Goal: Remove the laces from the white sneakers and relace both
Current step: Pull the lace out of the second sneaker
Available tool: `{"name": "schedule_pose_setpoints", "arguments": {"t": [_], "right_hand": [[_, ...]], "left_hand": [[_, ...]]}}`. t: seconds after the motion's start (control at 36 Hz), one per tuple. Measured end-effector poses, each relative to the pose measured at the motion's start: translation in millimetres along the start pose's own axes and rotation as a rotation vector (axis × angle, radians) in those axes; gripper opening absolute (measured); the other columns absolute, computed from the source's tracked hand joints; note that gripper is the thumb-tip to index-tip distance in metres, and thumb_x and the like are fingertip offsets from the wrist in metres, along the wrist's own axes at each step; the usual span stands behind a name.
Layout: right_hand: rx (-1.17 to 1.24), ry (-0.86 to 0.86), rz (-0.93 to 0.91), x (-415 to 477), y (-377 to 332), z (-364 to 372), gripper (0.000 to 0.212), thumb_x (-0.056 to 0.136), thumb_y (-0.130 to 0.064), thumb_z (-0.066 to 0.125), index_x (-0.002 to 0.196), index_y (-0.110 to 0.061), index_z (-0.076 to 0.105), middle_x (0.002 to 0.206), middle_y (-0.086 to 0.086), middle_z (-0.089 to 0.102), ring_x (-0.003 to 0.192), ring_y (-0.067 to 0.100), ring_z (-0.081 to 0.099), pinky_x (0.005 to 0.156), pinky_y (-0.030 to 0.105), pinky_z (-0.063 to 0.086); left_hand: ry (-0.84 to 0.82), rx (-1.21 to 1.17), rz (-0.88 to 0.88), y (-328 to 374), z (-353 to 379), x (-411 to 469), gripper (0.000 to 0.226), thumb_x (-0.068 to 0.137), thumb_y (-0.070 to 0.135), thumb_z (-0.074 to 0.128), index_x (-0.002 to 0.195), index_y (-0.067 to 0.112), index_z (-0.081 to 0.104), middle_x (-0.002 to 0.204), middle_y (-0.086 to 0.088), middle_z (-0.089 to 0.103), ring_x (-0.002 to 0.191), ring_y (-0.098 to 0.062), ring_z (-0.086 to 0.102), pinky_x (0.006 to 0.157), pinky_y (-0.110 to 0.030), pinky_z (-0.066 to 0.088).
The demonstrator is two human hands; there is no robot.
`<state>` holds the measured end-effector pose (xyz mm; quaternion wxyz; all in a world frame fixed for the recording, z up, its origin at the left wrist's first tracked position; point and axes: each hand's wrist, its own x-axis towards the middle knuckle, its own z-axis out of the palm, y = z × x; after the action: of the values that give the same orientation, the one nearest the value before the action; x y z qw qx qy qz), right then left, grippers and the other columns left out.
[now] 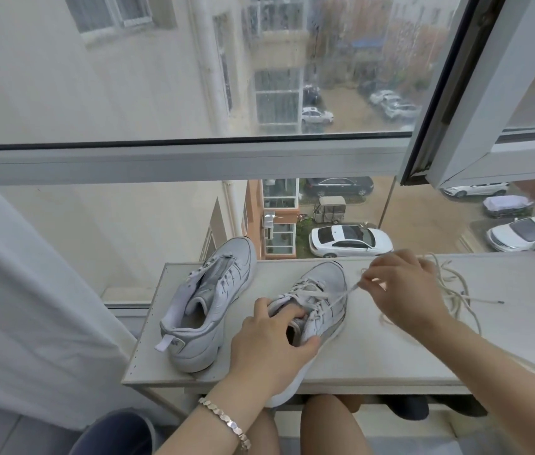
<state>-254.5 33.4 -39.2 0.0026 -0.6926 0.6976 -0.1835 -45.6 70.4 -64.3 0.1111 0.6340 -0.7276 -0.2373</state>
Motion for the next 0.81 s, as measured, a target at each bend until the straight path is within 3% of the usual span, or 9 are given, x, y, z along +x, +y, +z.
{"name": "schedule_pose_setpoints", "arguments": {"t": [0.06, 0.14, 0.22, 0.33, 0.47, 0.64, 0.75, 0.81], "right_hand": [[-0.037, -0.073, 0.065, -1.0, -6.2, 10.1, 0.017, 0.089, -0.033, 0.059, 0.093, -0.025, 0.073, 0.109, -0.012, 0.06, 0.115, 0.014, 0.041, 0.093, 0.033, 0.016], [-0.01, -0.097, -0.073, -6.7, -23.3, 18.4, 0.02, 0.093, -0.029, 0.052, 0.105, -0.024, 0.067, 0.123, -0.012, 0.05, 0.121, 0.011, 0.035, 0.095, 0.031, 0.011], [0.159, -0.079, -0.311, -16.1, -33.0, 13.5, 0.03, 0.084, -0.018, 0.066, 0.113, -0.023, 0.064, 0.122, -0.004, 0.05, 0.118, 0.017, 0.041, 0.094, 0.03, 0.02], [0.218, -0.169, -0.494, -25.2, -35.9, 6.4, 0.03, 0.073, -0.012, 0.077, 0.1, -0.023, 0.072, 0.109, 0.0, 0.06, 0.106, 0.022, 0.054, 0.09, 0.034, 0.03], [0.228, -0.113, -0.501, -25.7, -38.1, 6.3, 0.011, 0.07, -0.013, 0.079, 0.079, -0.019, 0.075, 0.087, -0.004, 0.068, 0.085, 0.02, 0.065, 0.08, 0.032, 0.039], [0.088, -0.011, -0.463, -30.7, -40.9, 19.0, 0.018, 0.059, -0.015, 0.087, 0.067, -0.019, 0.072, 0.075, -0.008, 0.067, 0.07, 0.015, 0.067, 0.064, 0.031, 0.052], [0.011, -0.033, -0.461, -30.5, -33.7, 21.8, 0.02, 0.058, -0.017, 0.088, 0.066, -0.022, 0.071, 0.075, -0.01, 0.067, 0.071, 0.011, 0.066, 0.072, 0.026, 0.052], [-0.1, -0.093, -0.359, -25.0, -25.8, 19.6, 0.016, 0.067, -0.008, 0.08, 0.074, -0.019, 0.071, 0.084, -0.006, 0.068, 0.079, 0.016, 0.067, 0.082, 0.032, 0.048]], "left_hand": [[0.009, 0.0, -0.009, 1.6, 0.5, -0.5, 0.039, 0.078, 0.062, 0.049, 0.115, 0.051, 0.044, 0.121, 0.012, 0.031, 0.103, -0.016, 0.046, 0.074, -0.025, 0.039], [0.016, -0.005, -0.006, 0.3, 0.3, -1.7, 0.037, 0.078, 0.062, 0.048, 0.113, 0.05, 0.043, 0.118, 0.013, 0.031, 0.101, -0.014, 0.045, 0.072, -0.024, 0.038], [0.014, -0.013, 0.005, -1.8, 0.0, -2.4, 0.038, 0.077, 0.063, 0.049, 0.112, 0.05, 0.044, 0.116, 0.014, 0.032, 0.101, -0.013, 0.045, 0.072, -0.024, 0.039], [0.009, -0.015, 0.006, -1.2, -0.4, -1.5, 0.04, 0.077, 0.064, 0.049, 0.115, 0.052, 0.043, 0.117, 0.015, 0.032, 0.103, -0.013, 0.045, 0.072, -0.024, 0.038], [0.01, -0.005, 0.0, 0.2, -0.5, -2.0, 0.04, 0.077, 0.064, 0.049, 0.114, 0.05, 0.044, 0.119, 0.014, 0.032, 0.104, -0.013, 0.045, 0.074, -0.025, 0.039], [0.011, 0.004, -0.003, 0.7, -0.4, -1.4, 0.04, 0.077, 0.064, 0.048, 0.114, 0.049, 0.045, 0.117, 0.013, 0.033, 0.102, -0.014, 0.046, 0.072, -0.025, 0.038], [0.015, 0.0, 0.001, 0.9, -0.6, -0.9, 0.037, 0.078, 0.063, 0.048, 0.113, 0.051, 0.046, 0.114, 0.013, 0.033, 0.1, -0.013, 0.047, 0.07, -0.025, 0.039], [0.011, -0.004, 0.002, 0.2, -0.9, -1.6, 0.035, 0.079, 0.061, 0.048, 0.113, 0.05, 0.046, 0.115, 0.014, 0.033, 0.099, -0.013, 0.047, 0.069, -0.025, 0.039]]}}
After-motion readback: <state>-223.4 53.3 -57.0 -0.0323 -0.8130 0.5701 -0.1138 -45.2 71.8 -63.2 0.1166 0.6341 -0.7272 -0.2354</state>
